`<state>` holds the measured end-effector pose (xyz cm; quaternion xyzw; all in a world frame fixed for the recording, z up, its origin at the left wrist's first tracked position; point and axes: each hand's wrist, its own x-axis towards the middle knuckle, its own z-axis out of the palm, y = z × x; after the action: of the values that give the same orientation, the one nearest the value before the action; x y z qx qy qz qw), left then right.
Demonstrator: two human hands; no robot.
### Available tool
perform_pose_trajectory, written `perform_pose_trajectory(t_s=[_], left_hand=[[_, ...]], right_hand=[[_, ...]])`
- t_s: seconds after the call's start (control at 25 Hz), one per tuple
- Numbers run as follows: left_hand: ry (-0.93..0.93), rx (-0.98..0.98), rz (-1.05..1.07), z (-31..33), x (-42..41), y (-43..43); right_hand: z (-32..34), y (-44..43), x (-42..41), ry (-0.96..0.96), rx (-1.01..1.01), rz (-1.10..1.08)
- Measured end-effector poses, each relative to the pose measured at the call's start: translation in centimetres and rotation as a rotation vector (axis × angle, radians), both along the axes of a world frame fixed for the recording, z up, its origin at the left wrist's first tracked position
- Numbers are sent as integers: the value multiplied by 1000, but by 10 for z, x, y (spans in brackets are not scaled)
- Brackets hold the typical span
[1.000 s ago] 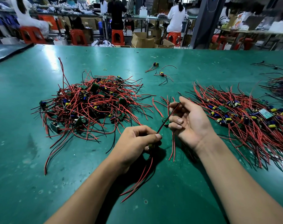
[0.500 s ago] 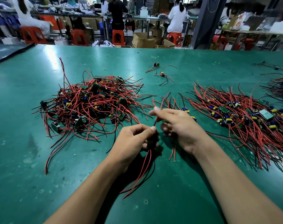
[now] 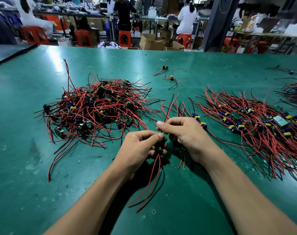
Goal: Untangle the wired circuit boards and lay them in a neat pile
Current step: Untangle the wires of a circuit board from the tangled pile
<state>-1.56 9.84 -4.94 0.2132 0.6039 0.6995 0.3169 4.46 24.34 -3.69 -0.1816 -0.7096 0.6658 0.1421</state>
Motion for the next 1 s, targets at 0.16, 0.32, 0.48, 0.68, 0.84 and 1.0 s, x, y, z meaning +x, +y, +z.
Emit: perform_pose_trajectory(t_s=[0.16, 0.32, 0.48, 0.68, 0.84, 1.0], left_hand=[[82, -35, -102, -1, 4, 0], [122, -71, -191, 2, 4, -1], [107, -70, -205, 3, 5, -3], [106, -80, -186, 5, 6, -4], [71, -61, -161, 5, 7, -3], [87, -74, -143, 4, 7, -3]], right_hand=[[1, 7, -4, 59, -77, -204], [7, 16, -4, 166, -294, -305], [10, 16, -6, 209, -509, -326], [18, 17, -4, 200, -741, -310], [20, 15, -2, 198, -793, -247], [22, 16, -1, 208, -783, -244]])
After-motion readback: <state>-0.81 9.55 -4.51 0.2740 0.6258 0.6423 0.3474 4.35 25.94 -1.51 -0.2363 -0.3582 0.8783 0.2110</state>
